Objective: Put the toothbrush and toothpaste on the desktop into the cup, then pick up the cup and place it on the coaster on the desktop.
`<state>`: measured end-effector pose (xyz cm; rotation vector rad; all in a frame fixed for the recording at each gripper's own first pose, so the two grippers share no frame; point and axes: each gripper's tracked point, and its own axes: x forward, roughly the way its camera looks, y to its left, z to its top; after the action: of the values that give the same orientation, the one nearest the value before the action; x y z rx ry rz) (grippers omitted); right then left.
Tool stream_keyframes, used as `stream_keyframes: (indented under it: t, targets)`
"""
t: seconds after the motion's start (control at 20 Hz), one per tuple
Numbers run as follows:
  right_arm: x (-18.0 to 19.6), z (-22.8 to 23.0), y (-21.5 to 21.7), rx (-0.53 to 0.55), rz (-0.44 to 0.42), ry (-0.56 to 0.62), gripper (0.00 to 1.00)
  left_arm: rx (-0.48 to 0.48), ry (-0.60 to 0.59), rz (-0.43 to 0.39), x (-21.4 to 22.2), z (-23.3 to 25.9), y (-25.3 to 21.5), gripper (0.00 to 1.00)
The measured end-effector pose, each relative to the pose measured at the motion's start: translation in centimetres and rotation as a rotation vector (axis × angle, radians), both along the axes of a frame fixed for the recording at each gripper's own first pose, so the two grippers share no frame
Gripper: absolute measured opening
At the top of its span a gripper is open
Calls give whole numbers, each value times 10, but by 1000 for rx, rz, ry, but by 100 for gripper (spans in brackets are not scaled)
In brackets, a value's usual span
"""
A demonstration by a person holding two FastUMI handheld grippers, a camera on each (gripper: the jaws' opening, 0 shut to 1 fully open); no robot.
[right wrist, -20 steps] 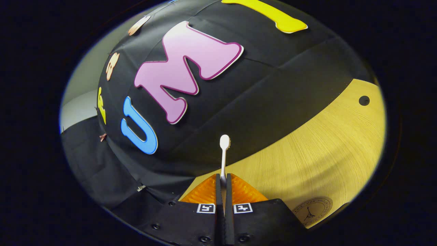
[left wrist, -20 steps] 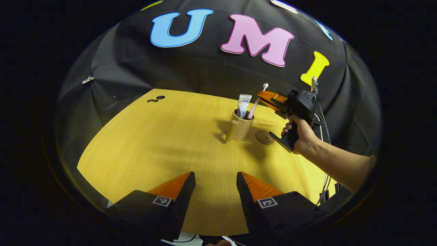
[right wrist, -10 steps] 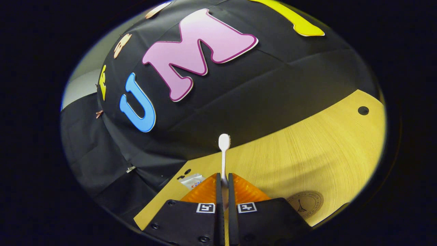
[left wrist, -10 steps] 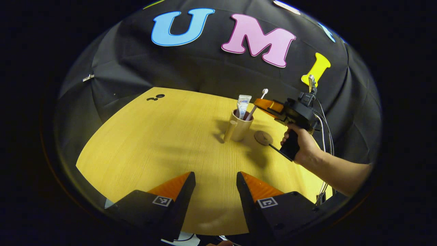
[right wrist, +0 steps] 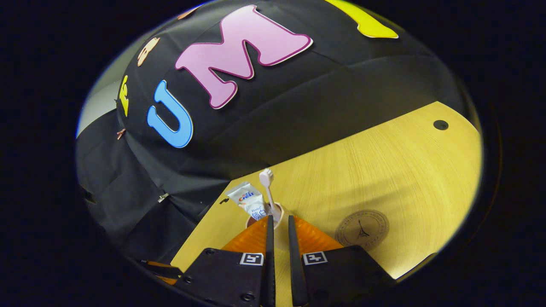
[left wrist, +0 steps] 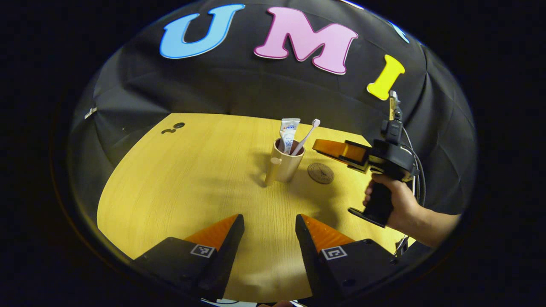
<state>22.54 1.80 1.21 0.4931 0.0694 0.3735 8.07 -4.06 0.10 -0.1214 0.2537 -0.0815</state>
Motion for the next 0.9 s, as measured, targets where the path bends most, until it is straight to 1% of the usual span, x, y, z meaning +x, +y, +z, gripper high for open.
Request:
stream_keyframes:
  t: [0.05,0.1,0.25,0.35,0.4,0.45,0.5,0.55,0.6,0.7,0.85,0.9]
  targets:
    - [-9,-8,-7,-25,-10,12,1,25,13,-14,10,4,-1,76]
    - [-17,-17,-13,-51,-12,23,19,50,22,-22,19,8,-1,76]
    - [-50,-43,-34,-84,-13,75,19,87,56,-63,48,23,-5,76]
    - [-68,-59,-45,-114,-14,102,19,130,66,-79,67,32,-4,76]
    - [-77,-67,-50,-137,-13,117,21,157,75,-88,75,34,-3,76]
    - [-85,-76,-55,-158,-12,129,26,183,88,-99,84,35,-2,76]
    - [-94,-83,-59,-167,-7,142,26,204,107,-113,95,33,-2,76]
    - [-102,-89,-61,-170,-2,154,10,222,129,-124,103,31,-2,76]
    - [-110,-95,-64,-175,1,165,28,240,149,-131,112,27,0,76]
    - [-124,-105,-71,-201,0,180,28,268,182,-145,125,24,3,74]
    - [-140,-114,-80,-241,-2,186,28,277,262,-171,145,14,3,72]
    - [-145,-116,-85,-240,-6,191,28,304,276,-169,155,13,5,71]
